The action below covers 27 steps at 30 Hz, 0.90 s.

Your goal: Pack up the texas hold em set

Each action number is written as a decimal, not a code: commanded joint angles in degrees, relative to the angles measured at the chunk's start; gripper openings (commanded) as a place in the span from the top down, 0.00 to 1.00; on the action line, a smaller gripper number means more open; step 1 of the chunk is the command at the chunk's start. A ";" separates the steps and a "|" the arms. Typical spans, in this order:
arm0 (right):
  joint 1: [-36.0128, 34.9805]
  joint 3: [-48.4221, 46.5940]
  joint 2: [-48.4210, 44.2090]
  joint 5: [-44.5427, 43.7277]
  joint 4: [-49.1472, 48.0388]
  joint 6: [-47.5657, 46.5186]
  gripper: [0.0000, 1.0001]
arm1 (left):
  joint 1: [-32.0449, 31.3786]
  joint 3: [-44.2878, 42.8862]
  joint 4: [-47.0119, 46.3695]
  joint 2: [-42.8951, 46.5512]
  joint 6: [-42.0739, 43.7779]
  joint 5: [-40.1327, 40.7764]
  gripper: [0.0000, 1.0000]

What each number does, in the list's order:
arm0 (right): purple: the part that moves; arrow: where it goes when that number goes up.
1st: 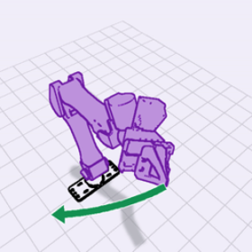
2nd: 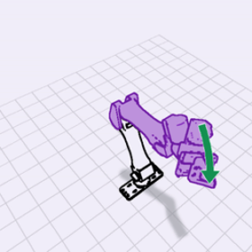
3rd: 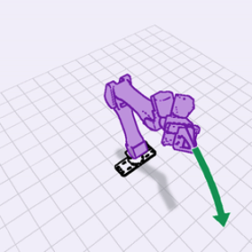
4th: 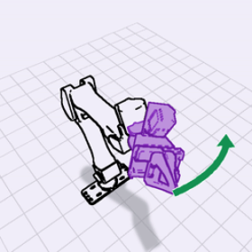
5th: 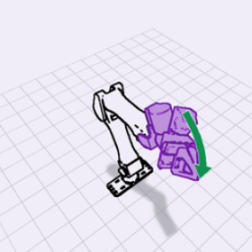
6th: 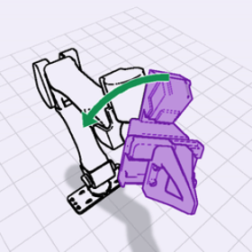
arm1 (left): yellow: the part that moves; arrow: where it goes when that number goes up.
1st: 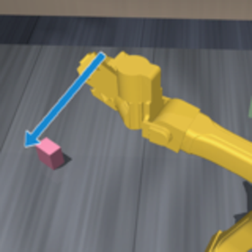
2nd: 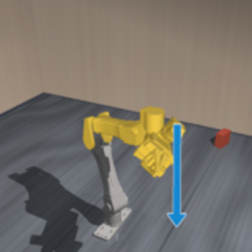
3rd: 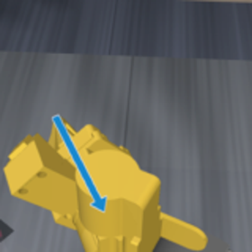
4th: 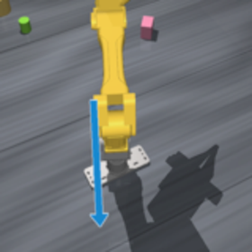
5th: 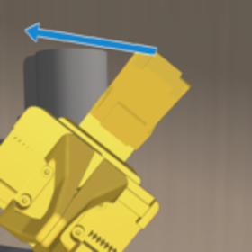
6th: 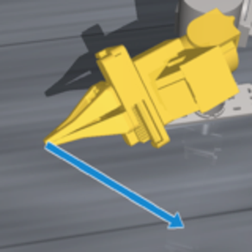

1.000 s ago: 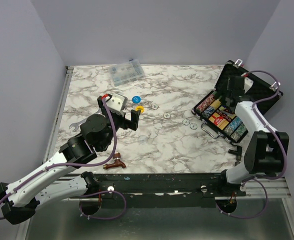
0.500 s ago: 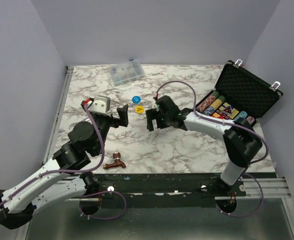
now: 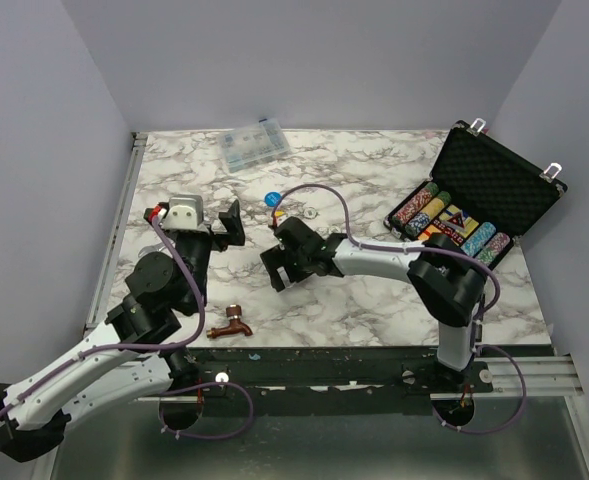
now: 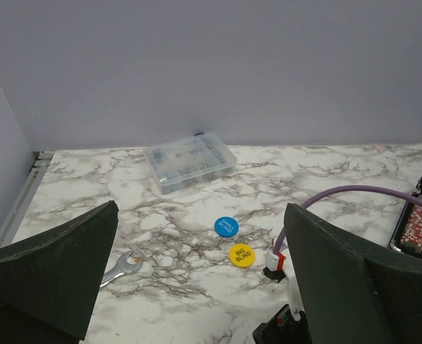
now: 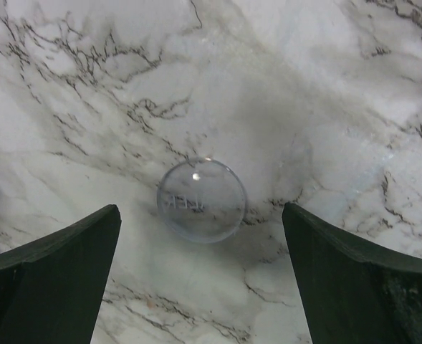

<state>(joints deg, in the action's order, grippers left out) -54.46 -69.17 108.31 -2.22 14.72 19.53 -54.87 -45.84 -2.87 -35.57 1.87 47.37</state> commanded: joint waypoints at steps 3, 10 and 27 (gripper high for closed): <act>-2.52 -6.15 5.82 -7.68 4.90 -0.82 0.07 | 0.03 -0.39 -0.02 0.48 0.33 0.58 0.01; -3.66 -6.32 6.29 -8.44 6.85 -1.41 0.23 | 0.03 -0.96 0.74 0.46 0.28 -0.41 0.01; -5.17 -9.23 9.76 -10.73 10.81 -2.83 0.39 | 0.03 -1.97 2.74 -0.52 -0.90 -2.57 0.01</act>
<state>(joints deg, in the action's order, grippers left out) -58.92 -78.24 114.98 -11.53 22.52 17.39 -54.87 -46.28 -0.71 -35.90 1.48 46.22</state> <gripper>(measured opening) 0.634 0.985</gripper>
